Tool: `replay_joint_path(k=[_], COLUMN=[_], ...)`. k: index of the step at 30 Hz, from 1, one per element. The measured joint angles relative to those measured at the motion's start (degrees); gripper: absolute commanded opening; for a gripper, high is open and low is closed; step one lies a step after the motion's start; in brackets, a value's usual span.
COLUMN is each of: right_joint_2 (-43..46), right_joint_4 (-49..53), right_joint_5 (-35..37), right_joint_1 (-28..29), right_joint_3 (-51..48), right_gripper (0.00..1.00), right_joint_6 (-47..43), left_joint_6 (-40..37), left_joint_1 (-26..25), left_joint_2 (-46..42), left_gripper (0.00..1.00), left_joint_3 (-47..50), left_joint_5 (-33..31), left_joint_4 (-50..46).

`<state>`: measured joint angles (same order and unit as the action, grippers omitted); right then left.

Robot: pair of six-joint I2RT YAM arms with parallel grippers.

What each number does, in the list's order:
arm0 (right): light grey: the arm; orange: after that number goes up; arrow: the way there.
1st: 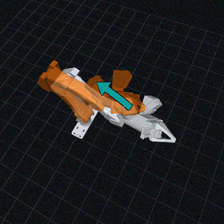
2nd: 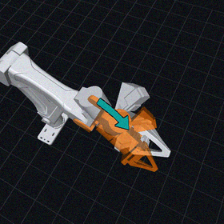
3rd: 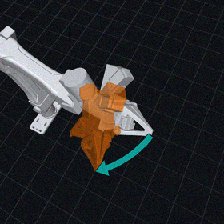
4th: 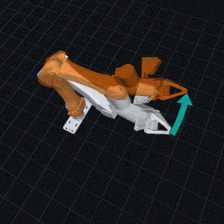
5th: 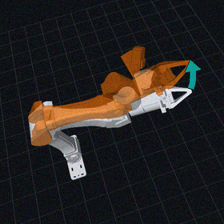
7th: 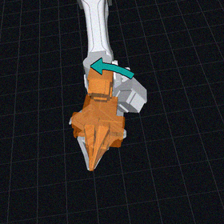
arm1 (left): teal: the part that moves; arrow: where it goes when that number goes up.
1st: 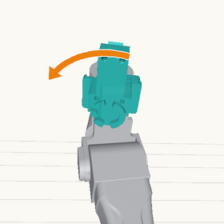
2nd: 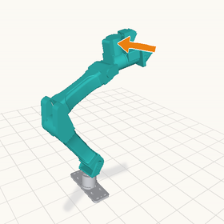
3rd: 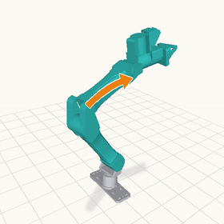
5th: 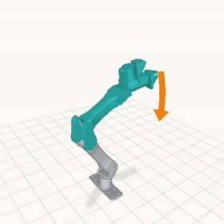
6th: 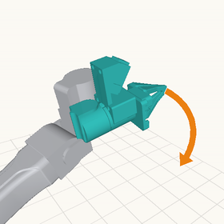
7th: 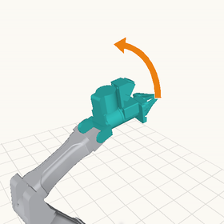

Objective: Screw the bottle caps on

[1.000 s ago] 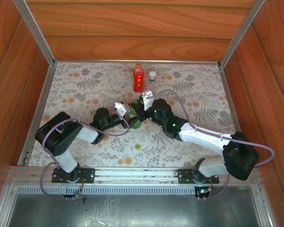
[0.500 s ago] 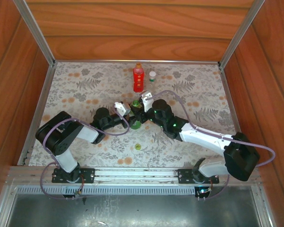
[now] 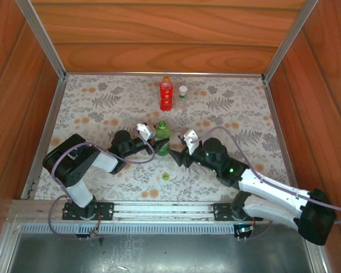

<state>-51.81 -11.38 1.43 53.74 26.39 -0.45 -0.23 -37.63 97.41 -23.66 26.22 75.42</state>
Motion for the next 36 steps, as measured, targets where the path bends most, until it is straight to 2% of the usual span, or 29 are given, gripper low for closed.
replay_joint_path(k=[4, 7, 14, 18, 22, 30, 36], right_joint_2=[3.9, 3.7, -9.3, -18.3, -24.8, -31.0, -32.8], right_joint_4=[5.3, 8.2, 8.4, 6.0, 3.8, -0.1, -0.1], right_joint_5=[-0.6, 0.1, 3.4, 4.6, 5.4, 4.5, 3.8], right_joint_1=[3.0, 6.0, 11.7, 12.3, 12.3, 12.3, 12.3], right_joint_3=[-3.9, -4.9, -4.9, -4.3, -1.9, 0.9, 2.5], right_gripper=[0.73, 0.72, 0.65, 0.59, 0.59, 0.55, 0.47], right_joint_6=[-1.0, -1.4, -2.5, -2.3, -1.8, -1.9, -2.1], left_joint_6=[0.0, 0.0, 0.0, -0.2, -0.3, -0.4, -0.5], left_joint_1=[0.0, 0.0, 0.0, 0.0, 0.0, 0.0, 0.0], left_joint_2=[0.0, 0.0, 0.0, 0.0, 0.0, 0.0, 0.0], left_gripper=[0.67, 0.67, 0.67, 0.67, 0.67, 0.67, 0.67], left_joint_3=[0.3, 0.3, 0.3, 0.3, 0.7, 0.9, 0.9], left_joint_5=[0.0, 0.0, 0.0, 0.0, 0.0, 0.0, 0.0], left_joint_4=[0.4, 0.4, 0.4, 0.4, 0.9, 1.2, 1.2])
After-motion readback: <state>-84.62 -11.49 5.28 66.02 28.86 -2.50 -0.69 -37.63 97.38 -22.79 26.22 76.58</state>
